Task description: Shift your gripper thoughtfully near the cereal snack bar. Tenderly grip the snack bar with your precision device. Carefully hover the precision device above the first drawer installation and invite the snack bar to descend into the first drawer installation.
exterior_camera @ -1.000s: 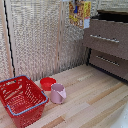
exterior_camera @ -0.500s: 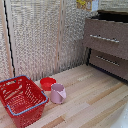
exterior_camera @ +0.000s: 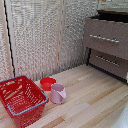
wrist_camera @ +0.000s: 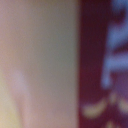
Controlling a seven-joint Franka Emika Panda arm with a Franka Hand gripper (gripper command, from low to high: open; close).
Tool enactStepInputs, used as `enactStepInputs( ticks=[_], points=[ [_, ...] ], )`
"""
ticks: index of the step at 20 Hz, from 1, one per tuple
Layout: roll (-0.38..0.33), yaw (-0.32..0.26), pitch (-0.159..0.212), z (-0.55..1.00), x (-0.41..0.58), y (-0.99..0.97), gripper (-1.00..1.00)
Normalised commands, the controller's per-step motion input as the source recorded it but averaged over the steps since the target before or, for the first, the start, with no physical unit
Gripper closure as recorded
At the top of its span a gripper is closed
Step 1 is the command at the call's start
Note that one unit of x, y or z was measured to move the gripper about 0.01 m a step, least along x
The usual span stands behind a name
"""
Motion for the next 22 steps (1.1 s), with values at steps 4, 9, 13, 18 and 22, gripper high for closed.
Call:
enactStepInputs(
  ticks=[4, 9, 13, 18, 22],
  points=[
    [0.009, 0.006, 0.113, 0.32, -0.029, -1.0, 1.0],
    [0.0, 0.021, 0.102, 0.08, -0.048, -0.99, 1.0],
    [-0.013, 0.132, 0.127, -0.08, 0.0, -0.78, 1.0],
    [-0.035, 0.225, 0.133, -0.13, 0.044, -0.38, -1.0],
    [-0.044, 0.111, 0.115, 0.02, 0.151, -0.03, -1.0]
  ],
)
